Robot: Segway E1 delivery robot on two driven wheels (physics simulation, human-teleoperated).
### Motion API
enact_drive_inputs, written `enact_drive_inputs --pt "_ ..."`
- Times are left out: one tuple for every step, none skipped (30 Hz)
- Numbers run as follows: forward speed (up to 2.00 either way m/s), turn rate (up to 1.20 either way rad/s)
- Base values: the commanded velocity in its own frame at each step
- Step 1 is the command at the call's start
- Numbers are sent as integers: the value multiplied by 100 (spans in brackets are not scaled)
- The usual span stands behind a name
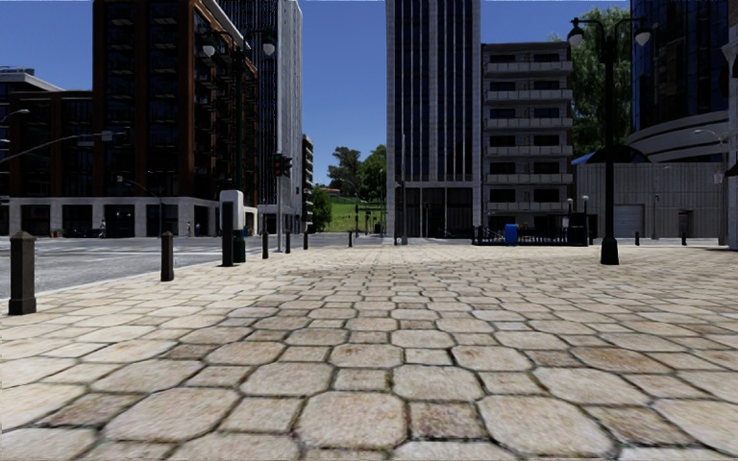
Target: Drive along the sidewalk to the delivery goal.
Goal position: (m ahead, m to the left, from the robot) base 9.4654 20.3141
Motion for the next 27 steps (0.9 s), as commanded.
enact_drive_inputs --pt "200 0" --pt "200 0" --pt "200 0" --pt "200 0" --pt "200 0" --pt "200 0" --pt "200 0" --pt "200 0" --pt "200 0" --pt "200 0" --pt "200 0" --pt "200 0" --pt "200 0" --pt "200 0" --pt "200 0" --pt "200 0" --pt "200 0" --pt "200 0" --pt "200 0" --pt "200 0" --pt "200 0" --pt "200 0" --pt "200 0" --pt "200 0" --pt "200 0" --pt "200 0" --pt "200 0"
